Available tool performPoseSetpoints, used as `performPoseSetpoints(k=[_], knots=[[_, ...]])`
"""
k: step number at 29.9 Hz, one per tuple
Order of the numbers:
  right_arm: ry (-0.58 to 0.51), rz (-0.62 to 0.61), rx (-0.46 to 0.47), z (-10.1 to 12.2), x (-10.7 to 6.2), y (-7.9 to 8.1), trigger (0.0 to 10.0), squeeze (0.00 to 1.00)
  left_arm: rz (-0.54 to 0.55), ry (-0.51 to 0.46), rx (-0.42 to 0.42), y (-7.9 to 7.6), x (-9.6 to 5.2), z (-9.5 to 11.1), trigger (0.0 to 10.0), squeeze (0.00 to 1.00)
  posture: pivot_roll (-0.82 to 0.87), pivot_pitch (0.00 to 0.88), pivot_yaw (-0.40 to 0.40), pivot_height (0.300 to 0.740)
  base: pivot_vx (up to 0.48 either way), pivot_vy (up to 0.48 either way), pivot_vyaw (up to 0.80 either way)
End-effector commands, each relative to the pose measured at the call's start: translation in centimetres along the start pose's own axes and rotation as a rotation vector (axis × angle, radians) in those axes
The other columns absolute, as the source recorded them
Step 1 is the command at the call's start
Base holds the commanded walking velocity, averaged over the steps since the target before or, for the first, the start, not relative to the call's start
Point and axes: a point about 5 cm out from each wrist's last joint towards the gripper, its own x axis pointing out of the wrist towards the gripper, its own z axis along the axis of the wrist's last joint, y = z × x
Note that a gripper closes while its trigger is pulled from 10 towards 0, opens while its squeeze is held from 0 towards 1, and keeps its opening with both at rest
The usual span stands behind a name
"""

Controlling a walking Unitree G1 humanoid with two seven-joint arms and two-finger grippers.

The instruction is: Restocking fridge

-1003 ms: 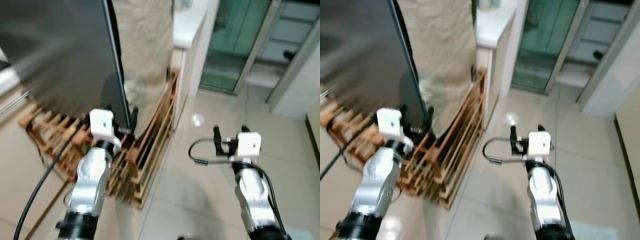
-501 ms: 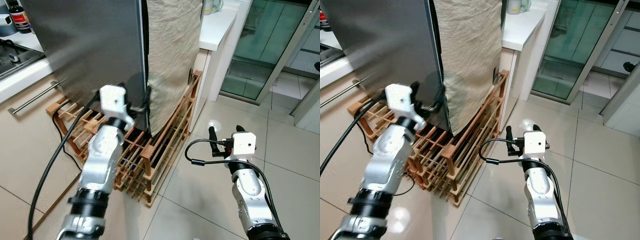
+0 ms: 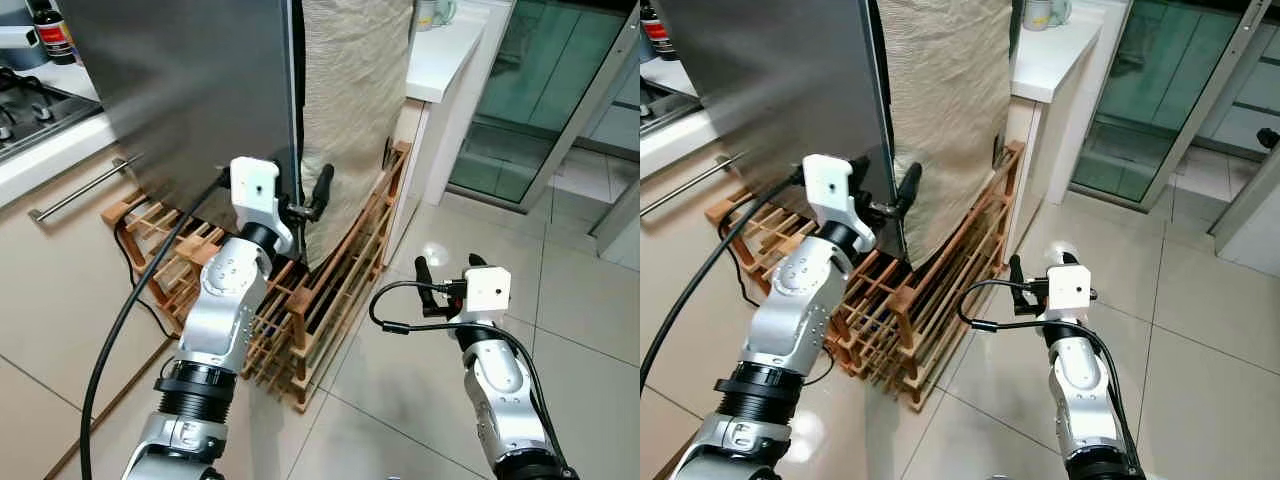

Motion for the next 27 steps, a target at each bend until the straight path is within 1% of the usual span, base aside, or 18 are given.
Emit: performPoseSetpoints(k=[1, 5, 9, 11, 12, 14, 15, 17, 20, 23, 27], knots=[[-0.009, 0.023, 0.020, 0.2, 0.0, 0.3, 10.0, 0.00, -0.012, -0.005, 0.013, -0.3, 0.5, 0.2, 10.0, 0.00, -0.11, 0.000, 0.041, 0.740, 0.000, 0.000, 0.00], [-0.044, 0.085, -0.013, 0.8, -0.3, 0.9, 10.0, 0.00, -0.023, 0.004, 0.017, -0.5, 1.0, 0.0, 10.0, 0.00, -0.12, 0.000, 0.044, 0.740, 0.000, 0.000, 0.00], [-0.073, 0.134, -0.050, 1.3, -0.7, 1.2, 10.0, 0.00, -0.016, 0.004, 0.027, -0.3, 1.6, 0.1, 10.0, 0.00, -0.13, 0.000, 0.047, 0.740, 0.000, 0.000, 0.00], [-0.075, 0.139, -0.053, 1.4, -0.8, 1.2, 10.0, 0.00, -0.014, 0.002, 0.029, -0.2, 1.8, 0.1, 10.0, 0.00, -0.13, 0.000, 0.046, 0.740, 0.000, 0.000, 0.00], [-0.071, 0.136, -0.050, 1.3, -0.9, 1.1, 10.0, 0.00, -0.024, -0.008, 0.028, -0.4, 2.2, 0.3, 10.0, 0.00, -0.13, 0.000, 0.047, 0.740, 0.000, 0.000, 0.00], [-0.068, 0.134, -0.047, 1.2, -1.1, 1.1, 10.0, 0.00, -0.036, -0.018, 0.027, -0.7, 2.4, 0.6, 10.0, 0.00, -0.13, 0.000, 0.048, 0.740, 0.000, 0.000, 0.00], [-0.067, 0.136, -0.045, 1.2, -1.1, 1.1, 10.0, 0.00, -0.039, -0.018, 0.044, -0.7, 2.6, 0.6, 10.0, 0.00, -0.13, 0.000, 0.049, 0.740, 0.000, 0.000, 0.00], [-0.065, 0.139, -0.043, 1.1, -1.2, 1.2, 10.0, 0.00, -0.040, -0.013, 0.047, -0.7, 2.8, 0.6, 10.0, 0.00, -0.13, 0.000, 0.052, 0.740, 0.000, 0.000, 0.00], [-0.061, 0.143, -0.039, 1.1, -1.2, 1.2, 10.0, 0.00, -0.035, -0.009, 0.054, -0.6, 3.2, 0.5, 10.0, 0.00, -0.13, 0.000, 0.053, 0.740, 0.000, 0.000, 0.00], [-0.053, 0.148, -0.036, 0.9, -1.1, 1.5, 10.0, 0.00, -0.016, 0.012, 0.070, -0.5, 3.9, 0.1, 10.0, 0.00, -0.14, 0.000, 0.060, 0.740, 0.000, 0.000, 0.00], [-0.052, 0.149, -0.038, 0.8, -1.1, 1.6, 10.0, 0.00, 0.002, 0.006, 0.061, -0.5, 4.4, 0.5, 10.0, 0.00, -0.14, 0.000, 0.062, 0.740, 0.000, 0.000, 0.00]])
